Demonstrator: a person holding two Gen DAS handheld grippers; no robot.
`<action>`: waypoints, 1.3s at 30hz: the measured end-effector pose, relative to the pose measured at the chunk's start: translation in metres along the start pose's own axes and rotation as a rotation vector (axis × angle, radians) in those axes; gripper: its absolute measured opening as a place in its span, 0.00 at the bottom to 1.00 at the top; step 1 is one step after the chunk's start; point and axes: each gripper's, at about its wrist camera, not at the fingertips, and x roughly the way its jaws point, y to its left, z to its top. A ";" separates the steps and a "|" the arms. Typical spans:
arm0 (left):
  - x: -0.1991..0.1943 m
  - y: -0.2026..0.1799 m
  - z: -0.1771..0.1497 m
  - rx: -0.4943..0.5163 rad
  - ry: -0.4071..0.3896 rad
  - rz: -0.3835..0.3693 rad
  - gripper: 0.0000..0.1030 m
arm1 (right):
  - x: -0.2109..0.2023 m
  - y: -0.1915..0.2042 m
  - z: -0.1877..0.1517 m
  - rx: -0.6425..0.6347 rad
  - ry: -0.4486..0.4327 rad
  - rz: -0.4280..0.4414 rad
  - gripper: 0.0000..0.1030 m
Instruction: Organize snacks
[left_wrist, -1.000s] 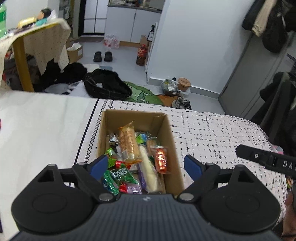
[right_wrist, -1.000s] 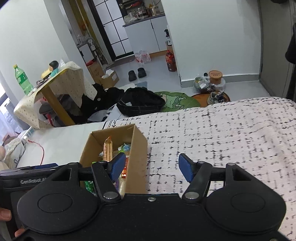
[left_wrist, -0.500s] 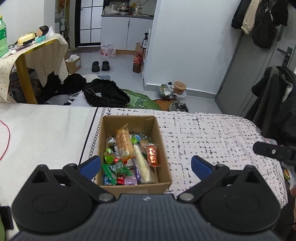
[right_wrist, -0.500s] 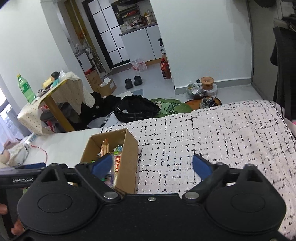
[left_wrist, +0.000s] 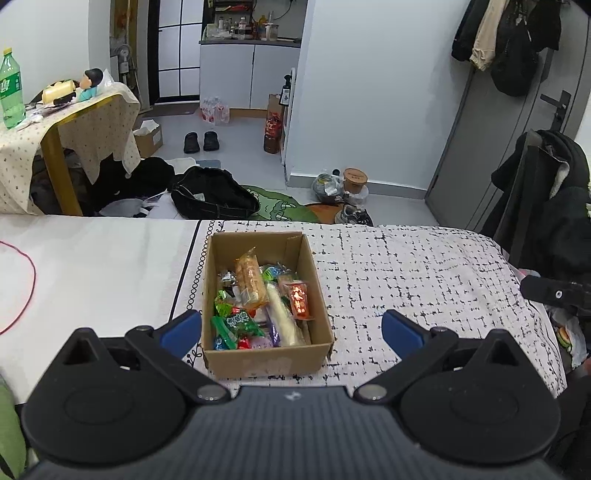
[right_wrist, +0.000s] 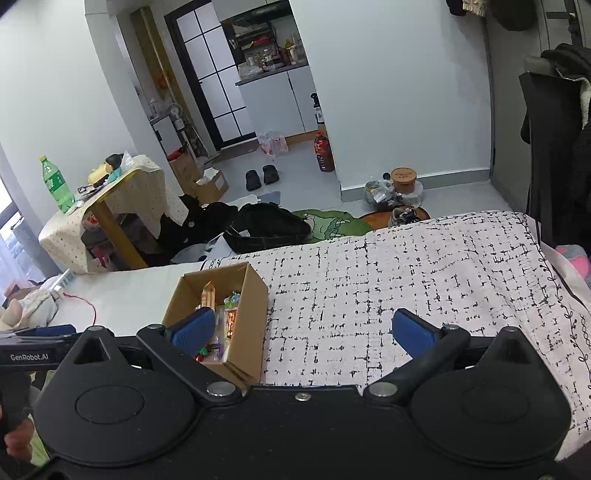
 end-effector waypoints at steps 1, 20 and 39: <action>-0.003 -0.001 -0.002 0.000 0.000 -0.001 1.00 | -0.002 0.000 -0.001 -0.001 0.000 -0.001 1.00; -0.043 -0.029 -0.021 0.047 -0.018 0.002 1.00 | -0.038 0.006 -0.020 -0.004 0.012 -0.014 1.00; -0.046 -0.036 -0.029 0.013 -0.020 0.016 1.00 | -0.041 0.005 -0.023 -0.063 0.034 -0.005 1.00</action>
